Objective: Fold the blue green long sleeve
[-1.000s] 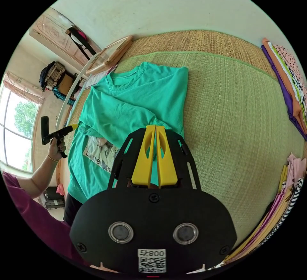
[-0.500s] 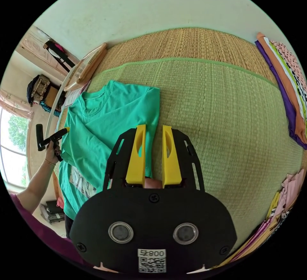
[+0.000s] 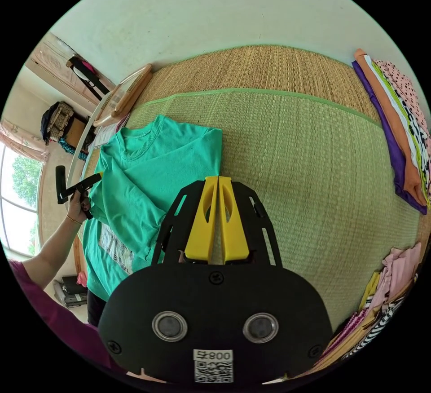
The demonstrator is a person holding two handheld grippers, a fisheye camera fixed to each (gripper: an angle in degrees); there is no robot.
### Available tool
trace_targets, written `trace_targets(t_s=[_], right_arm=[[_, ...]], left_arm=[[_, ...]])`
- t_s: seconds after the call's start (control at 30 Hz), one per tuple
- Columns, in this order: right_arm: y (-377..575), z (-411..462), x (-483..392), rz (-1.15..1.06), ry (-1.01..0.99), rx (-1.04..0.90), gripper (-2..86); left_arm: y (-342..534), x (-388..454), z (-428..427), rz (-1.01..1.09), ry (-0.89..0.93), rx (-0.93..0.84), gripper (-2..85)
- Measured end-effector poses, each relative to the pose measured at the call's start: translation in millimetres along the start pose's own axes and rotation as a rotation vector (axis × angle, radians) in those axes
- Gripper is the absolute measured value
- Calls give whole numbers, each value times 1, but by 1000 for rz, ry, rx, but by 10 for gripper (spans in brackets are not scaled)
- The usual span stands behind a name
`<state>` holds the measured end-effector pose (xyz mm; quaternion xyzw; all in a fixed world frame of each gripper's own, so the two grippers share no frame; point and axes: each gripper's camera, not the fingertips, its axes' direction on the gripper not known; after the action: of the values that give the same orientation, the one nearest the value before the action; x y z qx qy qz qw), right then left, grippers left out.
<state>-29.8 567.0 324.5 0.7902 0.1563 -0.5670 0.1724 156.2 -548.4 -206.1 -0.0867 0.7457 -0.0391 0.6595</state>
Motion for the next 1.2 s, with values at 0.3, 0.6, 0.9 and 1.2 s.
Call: trace_targets(t_s=[0.3,0.6,0.9,1.2], right_arm=[[10,-36,58,111,28,31,0],[23,-32,84,149,-9,5,4],[23,-30,82,113,-92,68,18],[48,-29,93,147,-103,40,8]], left_arm=[[-14,39,9,109,41,-23,3],[4,47,-21,127,92,-17,19],[27,7,-70,-3,-2,47,22],[71,-7,-119,-14,-11,0,16]])
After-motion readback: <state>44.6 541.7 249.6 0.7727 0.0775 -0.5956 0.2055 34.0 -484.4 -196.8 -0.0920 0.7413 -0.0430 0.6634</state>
